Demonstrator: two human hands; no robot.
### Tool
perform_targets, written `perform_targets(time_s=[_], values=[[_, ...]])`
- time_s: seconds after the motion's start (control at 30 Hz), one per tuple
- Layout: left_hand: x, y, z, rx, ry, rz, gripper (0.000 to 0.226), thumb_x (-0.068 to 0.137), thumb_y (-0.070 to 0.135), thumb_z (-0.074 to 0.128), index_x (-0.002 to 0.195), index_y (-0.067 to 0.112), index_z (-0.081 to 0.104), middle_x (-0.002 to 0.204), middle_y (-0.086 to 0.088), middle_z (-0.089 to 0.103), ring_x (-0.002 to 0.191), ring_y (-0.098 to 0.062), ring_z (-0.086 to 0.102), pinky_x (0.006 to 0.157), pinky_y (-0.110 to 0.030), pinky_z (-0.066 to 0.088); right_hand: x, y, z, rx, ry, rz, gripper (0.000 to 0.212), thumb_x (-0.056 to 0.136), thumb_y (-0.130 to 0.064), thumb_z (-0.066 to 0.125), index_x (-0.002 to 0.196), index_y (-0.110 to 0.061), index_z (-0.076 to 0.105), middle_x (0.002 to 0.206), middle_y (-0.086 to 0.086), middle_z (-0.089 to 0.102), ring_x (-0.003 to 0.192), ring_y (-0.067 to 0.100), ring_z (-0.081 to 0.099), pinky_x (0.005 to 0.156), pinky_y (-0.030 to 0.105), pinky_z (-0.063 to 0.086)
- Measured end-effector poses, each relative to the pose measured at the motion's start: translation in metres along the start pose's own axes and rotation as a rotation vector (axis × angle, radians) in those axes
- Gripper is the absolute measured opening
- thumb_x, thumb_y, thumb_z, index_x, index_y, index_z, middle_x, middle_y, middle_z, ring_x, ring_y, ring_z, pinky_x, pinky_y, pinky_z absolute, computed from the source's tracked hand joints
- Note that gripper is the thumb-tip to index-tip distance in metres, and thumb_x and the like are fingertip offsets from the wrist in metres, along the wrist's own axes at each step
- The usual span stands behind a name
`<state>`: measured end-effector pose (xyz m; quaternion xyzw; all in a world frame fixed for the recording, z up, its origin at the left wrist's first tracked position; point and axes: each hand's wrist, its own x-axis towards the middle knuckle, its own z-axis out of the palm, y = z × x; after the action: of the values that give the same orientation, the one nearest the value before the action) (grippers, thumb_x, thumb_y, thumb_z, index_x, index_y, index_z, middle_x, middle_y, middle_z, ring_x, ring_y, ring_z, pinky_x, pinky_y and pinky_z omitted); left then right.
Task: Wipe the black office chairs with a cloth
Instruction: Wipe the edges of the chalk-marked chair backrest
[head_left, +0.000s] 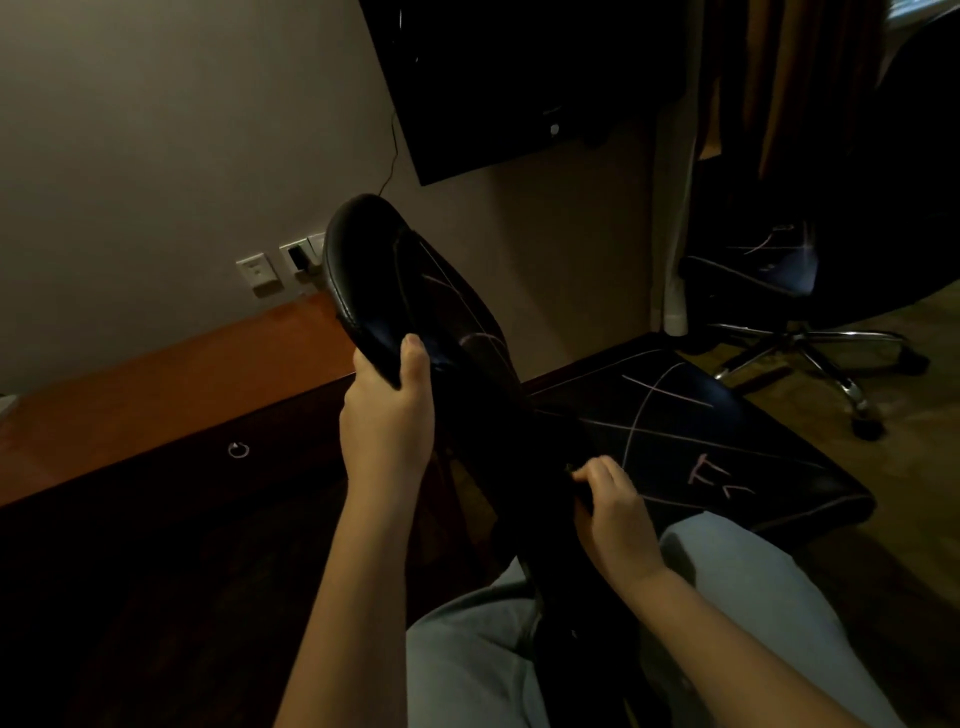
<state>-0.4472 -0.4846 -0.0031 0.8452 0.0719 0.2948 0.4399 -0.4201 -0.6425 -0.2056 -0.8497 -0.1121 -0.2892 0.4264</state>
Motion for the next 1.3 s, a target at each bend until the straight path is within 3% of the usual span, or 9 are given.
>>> perform_targets(time_s=[0.1,0.23,0.37,0.47,0.7,0.87,1.03,1.2,1.3], values=[[-0.001,0.001,0.001,-0.002,-0.001,0.002,0.046,0.101,0.043,0.037,0.136,0.016,0.044,0.094,0.015,0.048,0.08,-0.003,0.046,0.063,-0.014,0.034,-0.004,-0.004,-0.01,0.086,0.004,0.067,0.033,0.083,0.006,0.066,0.089,-0.024,0.054,0.086,-0.017,0.048,0.079,0.0,0.054,0.07,0.015,0.044],[-0.001,0.0,0.001,0.003,0.007,-0.004,0.044,0.101,0.042,0.037,0.135,0.016,0.045,0.09,0.017,0.047,0.077,0.0,0.045,0.063,-0.014,0.034,0.029,-0.059,-0.026,0.221,0.168,-0.093,0.017,0.082,0.001,0.066,0.095,-0.01,0.063,0.095,-0.01,0.056,0.09,-0.004,0.053,0.083,0.003,0.042],[0.0,0.0,0.001,0.016,0.014,0.002,0.043,0.101,0.041,0.038,0.133,0.014,0.047,0.083,0.021,0.044,0.072,0.006,0.042,0.062,-0.014,0.033,0.071,-0.112,-0.025,0.281,0.153,-0.259,0.02,0.083,-0.002,0.065,0.103,-0.005,0.065,0.102,0.003,0.064,0.098,0.008,0.058,0.09,0.015,0.047],[0.0,-0.002,0.001,0.014,0.02,0.007,0.043,0.1,0.042,0.038,0.132,0.014,0.048,0.082,0.021,0.045,0.071,0.007,0.043,0.061,-0.015,0.034,0.076,-0.111,-0.011,0.228,0.152,-0.311,0.018,0.081,0.002,0.068,0.098,-0.003,0.064,0.097,0.007,0.062,0.093,0.016,0.058,0.085,0.023,0.049],[-0.001,-0.001,0.001,-0.004,0.001,0.008,0.045,0.1,0.044,0.037,0.137,0.019,0.044,0.087,0.024,0.046,0.076,0.009,0.044,0.065,-0.016,0.036,0.046,-0.055,0.002,0.138,0.161,-0.183,0.011,0.084,-0.004,0.07,0.09,-0.004,0.061,0.088,0.006,0.056,0.081,0.015,0.052,0.072,0.02,0.044],[-0.002,0.002,0.0,-0.001,-0.005,0.003,0.048,0.1,0.045,0.036,0.14,0.018,0.041,0.1,0.014,0.048,0.09,-0.006,0.047,0.073,-0.026,0.037,0.013,-0.013,0.0,0.047,0.06,-0.047,0.016,0.081,0.002,0.072,0.089,-0.008,0.062,0.088,-0.002,0.054,0.079,0.009,0.053,0.072,0.01,0.039],[-0.004,0.004,-0.001,-0.011,-0.006,0.007,0.048,0.1,0.044,0.037,0.139,0.016,0.042,0.105,0.01,0.05,0.095,-0.01,0.049,0.077,-0.029,0.039,0.002,-0.014,-0.016,0.159,0.048,0.048,0.023,0.085,0.0,0.067,0.091,-0.02,0.06,0.088,-0.013,0.054,0.081,0.001,0.058,0.07,0.012,0.046],[-0.002,0.001,0.002,-0.005,0.005,-0.007,0.046,0.101,0.043,0.037,0.137,0.015,0.044,0.091,0.016,0.047,0.082,-0.004,0.045,0.065,-0.02,0.036,0.046,-0.08,-0.029,0.251,0.224,-0.149,0.014,0.085,-0.008,0.062,0.098,-0.008,0.067,0.097,-0.001,0.065,0.092,0.005,0.06,0.085,0.013,0.049],[-0.002,0.001,0.001,0.007,0.021,-0.013,0.045,0.101,0.043,0.037,0.133,0.013,0.046,0.084,0.02,0.045,0.072,0.004,0.043,0.062,-0.014,0.033,0.074,-0.121,-0.026,0.304,0.191,-0.283,0.02,0.086,-0.005,0.065,0.105,-0.004,0.068,0.103,0.005,0.067,0.099,0.01,0.062,0.091,0.017,0.049]])
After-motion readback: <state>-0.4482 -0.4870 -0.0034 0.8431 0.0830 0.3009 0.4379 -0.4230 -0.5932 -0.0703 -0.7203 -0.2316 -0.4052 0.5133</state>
